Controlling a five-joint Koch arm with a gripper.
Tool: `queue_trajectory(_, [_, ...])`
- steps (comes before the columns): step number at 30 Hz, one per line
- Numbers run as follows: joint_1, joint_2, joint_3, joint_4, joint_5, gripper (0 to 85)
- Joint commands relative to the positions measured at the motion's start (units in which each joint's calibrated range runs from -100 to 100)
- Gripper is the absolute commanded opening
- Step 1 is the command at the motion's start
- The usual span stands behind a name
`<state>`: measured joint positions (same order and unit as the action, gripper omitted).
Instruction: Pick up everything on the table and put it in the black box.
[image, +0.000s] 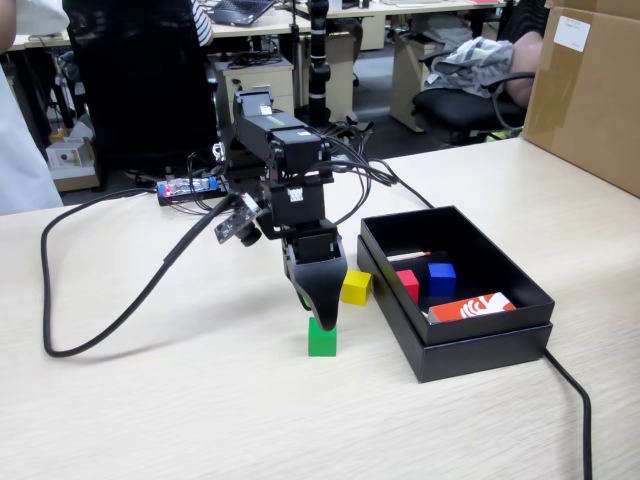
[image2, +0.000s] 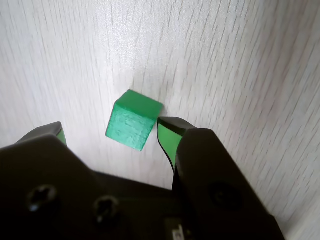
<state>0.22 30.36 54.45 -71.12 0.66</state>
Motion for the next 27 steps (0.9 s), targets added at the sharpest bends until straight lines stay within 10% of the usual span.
queue_trajectory(1, [-0.1, 0.2, 5.0, 0.3, -0.2, 39.0])
queue_trajectory(9, [0.1, 4.8, 5.1, 0.3, 0.2, 38.4])
queue_trajectory(14, [0.0, 6.5, 7.1, 0.3, 0.5, 4.1])
queue_trajectory(27, [9.6, -30.9, -3.4, 0.3, 1.9, 3.6])
